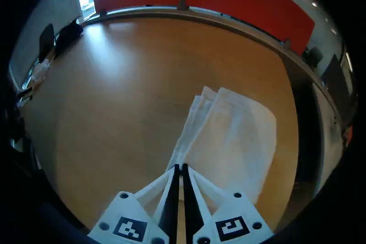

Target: Fold towel

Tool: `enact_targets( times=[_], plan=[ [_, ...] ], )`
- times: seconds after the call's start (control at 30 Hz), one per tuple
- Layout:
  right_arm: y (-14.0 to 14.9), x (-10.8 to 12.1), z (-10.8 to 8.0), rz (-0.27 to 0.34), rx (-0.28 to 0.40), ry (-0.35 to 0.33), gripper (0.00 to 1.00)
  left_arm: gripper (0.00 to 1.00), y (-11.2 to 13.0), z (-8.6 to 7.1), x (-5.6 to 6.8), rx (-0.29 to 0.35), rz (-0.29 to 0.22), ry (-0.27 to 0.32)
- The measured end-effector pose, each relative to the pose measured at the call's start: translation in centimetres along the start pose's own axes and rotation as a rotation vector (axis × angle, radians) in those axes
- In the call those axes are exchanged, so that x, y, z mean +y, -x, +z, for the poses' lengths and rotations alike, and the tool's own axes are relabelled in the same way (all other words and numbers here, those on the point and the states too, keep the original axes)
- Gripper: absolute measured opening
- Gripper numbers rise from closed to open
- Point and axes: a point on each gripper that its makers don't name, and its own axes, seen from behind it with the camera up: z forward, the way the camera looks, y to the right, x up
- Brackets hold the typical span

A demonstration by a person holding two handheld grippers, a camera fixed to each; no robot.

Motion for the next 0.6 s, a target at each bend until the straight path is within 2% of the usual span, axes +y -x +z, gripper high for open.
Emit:
enact_targets(
  times=[0.6],
  plan=[
    [0.5,-1.0,-0.9,-0.023,-0.02,-0.035,0.05,0.96,0.1,0.1,-0.1,0.0,0.0,0.002]
  ],
)
